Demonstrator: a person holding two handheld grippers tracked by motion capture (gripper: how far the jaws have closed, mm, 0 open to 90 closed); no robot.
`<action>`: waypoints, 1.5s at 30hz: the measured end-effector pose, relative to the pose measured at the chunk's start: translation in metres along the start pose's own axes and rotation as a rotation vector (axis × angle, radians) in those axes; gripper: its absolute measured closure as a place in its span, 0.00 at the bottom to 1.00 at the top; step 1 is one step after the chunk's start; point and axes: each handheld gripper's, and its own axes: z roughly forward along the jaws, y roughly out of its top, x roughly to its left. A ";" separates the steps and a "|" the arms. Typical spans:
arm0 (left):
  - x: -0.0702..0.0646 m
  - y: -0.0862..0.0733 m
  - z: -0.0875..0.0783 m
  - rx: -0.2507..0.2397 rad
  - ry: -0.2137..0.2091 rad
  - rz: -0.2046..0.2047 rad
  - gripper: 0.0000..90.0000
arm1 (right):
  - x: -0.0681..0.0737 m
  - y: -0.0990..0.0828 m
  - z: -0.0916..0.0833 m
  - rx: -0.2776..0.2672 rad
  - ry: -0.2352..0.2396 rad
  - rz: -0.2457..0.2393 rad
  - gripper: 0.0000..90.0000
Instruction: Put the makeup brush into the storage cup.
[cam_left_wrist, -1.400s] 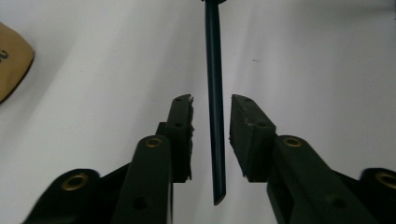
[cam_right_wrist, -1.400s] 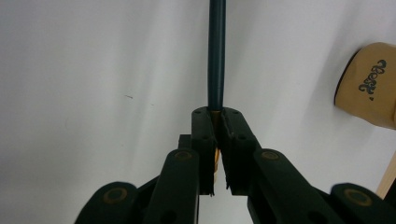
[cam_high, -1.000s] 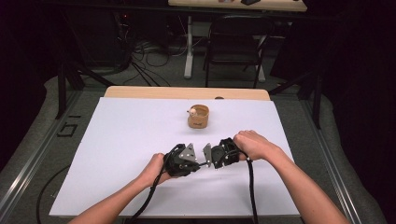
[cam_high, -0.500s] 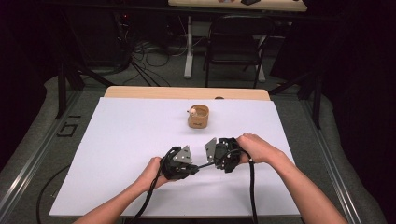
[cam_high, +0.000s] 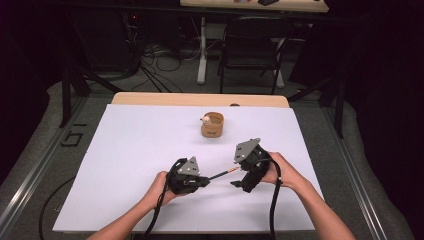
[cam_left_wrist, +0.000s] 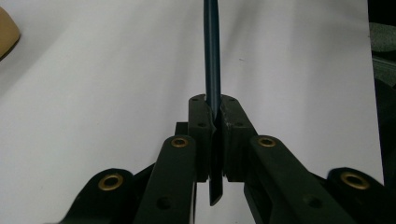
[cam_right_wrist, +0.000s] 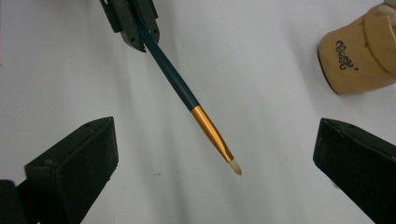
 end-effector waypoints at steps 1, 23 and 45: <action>0.000 -0.001 0.000 -0.004 0.000 -0.002 0.95 | 0.000 -0.003 -0.001 -0.013 -0.019 0.014 0.00; 0.002 -0.016 -0.011 -0.085 0.058 -0.081 0.95 | 0.017 -0.068 -0.018 -0.275 -0.149 0.402 0.00; 0.004 -0.017 -0.003 -0.190 0.131 -0.159 0.95 | 0.028 -0.051 0.015 -0.349 -0.064 0.479 0.00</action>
